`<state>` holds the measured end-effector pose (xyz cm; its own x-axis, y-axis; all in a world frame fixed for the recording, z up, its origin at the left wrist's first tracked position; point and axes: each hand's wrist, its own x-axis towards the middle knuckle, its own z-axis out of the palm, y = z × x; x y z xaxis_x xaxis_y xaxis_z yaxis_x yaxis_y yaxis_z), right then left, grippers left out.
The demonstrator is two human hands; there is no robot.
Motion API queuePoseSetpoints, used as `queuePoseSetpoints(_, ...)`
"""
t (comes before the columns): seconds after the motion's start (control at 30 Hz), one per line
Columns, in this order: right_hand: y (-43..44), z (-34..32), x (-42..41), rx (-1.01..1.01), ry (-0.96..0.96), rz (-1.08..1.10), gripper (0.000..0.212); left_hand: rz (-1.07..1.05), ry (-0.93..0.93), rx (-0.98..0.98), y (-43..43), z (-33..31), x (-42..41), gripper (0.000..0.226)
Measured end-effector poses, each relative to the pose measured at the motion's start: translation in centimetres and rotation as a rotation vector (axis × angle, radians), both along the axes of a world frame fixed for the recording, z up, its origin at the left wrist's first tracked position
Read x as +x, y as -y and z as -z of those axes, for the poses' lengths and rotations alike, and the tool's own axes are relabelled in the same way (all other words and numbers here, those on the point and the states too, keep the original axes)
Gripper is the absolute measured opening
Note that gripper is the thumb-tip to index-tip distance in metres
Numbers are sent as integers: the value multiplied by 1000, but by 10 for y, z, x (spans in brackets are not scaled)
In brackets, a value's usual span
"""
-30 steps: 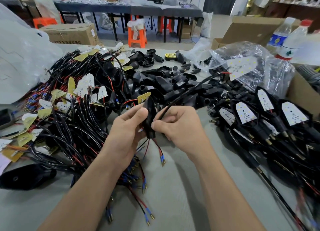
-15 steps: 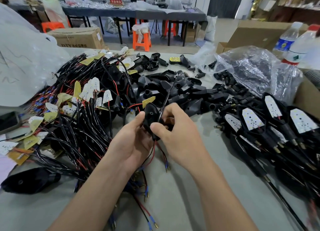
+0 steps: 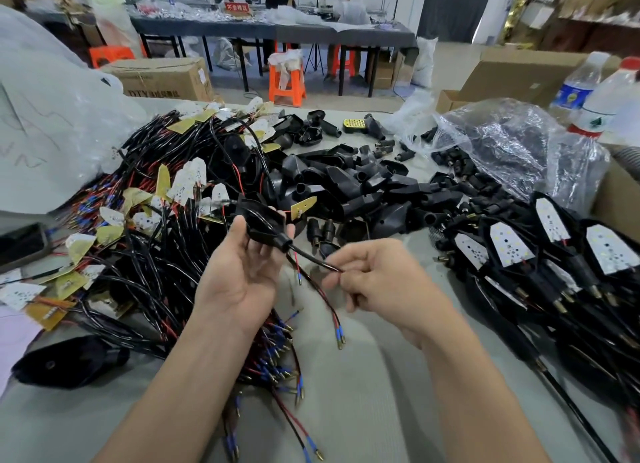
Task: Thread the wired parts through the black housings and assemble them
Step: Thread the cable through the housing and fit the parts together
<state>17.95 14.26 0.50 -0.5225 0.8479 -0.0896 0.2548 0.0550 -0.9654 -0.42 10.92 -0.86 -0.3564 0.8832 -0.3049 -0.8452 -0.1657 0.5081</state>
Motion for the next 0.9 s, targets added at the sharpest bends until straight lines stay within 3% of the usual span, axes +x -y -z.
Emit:
queuePoseSetpoints(0.37, -21, 5, 30, 106, 380, 196, 40, -25, -91, 165, 6, -5, -14, 23)
queuePoseSetpoints(0.47, -18, 4, 30, 228, 540, 151, 45, 38, -137, 249, 8, -7, -15, 33)
queuePoseSetpoints(0.5, -16, 3, 29, 259, 507, 124, 49, 71, -151, 263, 8, -6, -15, 37)
queuePoseSetpoints(0.57, -11, 0, 23, 263, 267, 82, 51, 149, -210, 292, 9, -5, -13, 39)
queuePoseSetpoints(0.7, 1, 0, 0, 5, -144, -42, 16, 268, -343, 345, 9, -3, -9, 40)
queuePoseSetpoints(0.73, 4, 1, -6, -94, -177, -87, 14, 282, -375, 343, 8, -3, -7, 39)
queuePoseSetpoints(0.8, 8, 4, -12, -199, -153, -116, 28, 278, -447, 310, 8, -3, -5, 30)
queuePoseSetpoints(0.9, 7, 3, -14, -165, -145, 4, 31, 211, -485, 259, 8, 0, -4, 19)
